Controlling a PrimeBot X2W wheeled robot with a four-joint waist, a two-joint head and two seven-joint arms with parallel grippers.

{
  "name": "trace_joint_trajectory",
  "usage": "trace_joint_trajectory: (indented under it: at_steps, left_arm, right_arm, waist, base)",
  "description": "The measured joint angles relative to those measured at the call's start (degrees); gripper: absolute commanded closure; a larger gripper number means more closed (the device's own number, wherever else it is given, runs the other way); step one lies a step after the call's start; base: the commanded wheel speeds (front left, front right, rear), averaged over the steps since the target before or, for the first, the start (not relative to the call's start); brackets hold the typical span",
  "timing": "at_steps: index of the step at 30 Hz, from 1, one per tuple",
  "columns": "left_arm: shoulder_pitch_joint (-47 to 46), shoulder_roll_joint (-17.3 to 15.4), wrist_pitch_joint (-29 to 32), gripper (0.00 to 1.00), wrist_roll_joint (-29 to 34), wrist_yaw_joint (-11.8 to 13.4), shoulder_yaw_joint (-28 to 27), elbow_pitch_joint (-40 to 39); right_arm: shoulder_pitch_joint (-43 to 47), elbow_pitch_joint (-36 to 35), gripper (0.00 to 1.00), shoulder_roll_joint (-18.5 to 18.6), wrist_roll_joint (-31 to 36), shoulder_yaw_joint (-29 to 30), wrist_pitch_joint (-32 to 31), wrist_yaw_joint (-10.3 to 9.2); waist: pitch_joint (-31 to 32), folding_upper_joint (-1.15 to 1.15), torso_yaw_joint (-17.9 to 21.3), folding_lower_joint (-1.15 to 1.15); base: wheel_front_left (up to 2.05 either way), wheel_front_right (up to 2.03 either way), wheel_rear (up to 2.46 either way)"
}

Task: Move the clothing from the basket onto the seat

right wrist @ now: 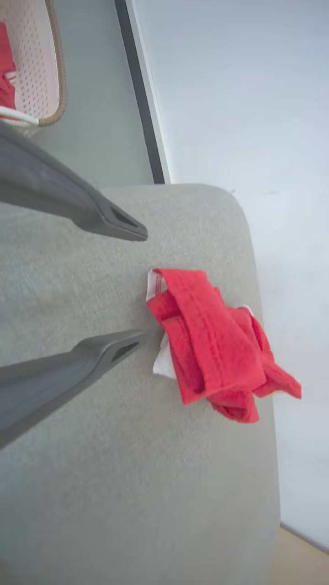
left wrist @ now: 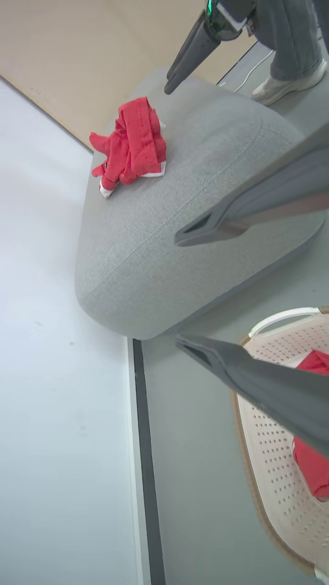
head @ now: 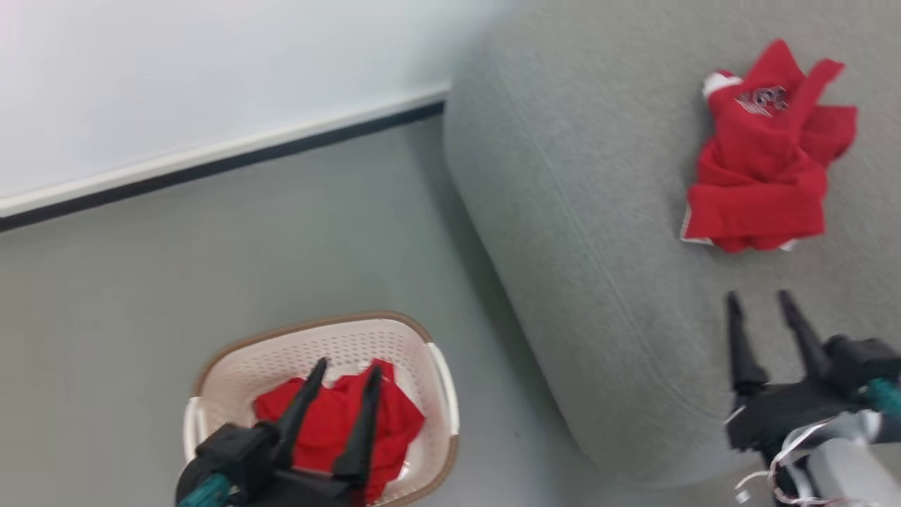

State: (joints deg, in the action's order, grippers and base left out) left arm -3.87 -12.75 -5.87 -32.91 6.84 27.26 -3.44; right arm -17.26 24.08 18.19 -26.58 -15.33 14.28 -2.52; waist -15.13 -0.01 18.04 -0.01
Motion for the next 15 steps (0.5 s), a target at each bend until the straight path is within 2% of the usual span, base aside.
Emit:
trace_joint_trajectory:
  at_steps: [3,9,15]
  left_arm:
    - [1.8,-0.93,-1.58,0.0,-0.23,0.23,-2.29,1.15]
    - [4.31,-1.92,-4.05,0.0,-0.25,0.25,-5.61,3.28]
    - [5.36,-2.23,-4.88,0.0,-0.99,0.27,-6.22,5.49]
  right_arm:
    - [2.01,-4.5,0.0,-1.47,1.14,-1.51,0.01,0.0]
    - [6.31,-9.73,0.0,-2.13,2.75,-3.3,0.01,-0.18]
    - [11.87,-13.17,0.0,-2.22,4.92,-3.74,0.01,-1.59]
  waist:
    - [1.63,0.0,-2.27,0.0]
    - [4.76,0.0,-7.08,0.01]
    - [7.67,0.01,-12.18,0.01]
  base:
    - [0.0,0.0,0.0]
    - [0.0,0.0,0.0]
    - [0.0,0.0,0.0]
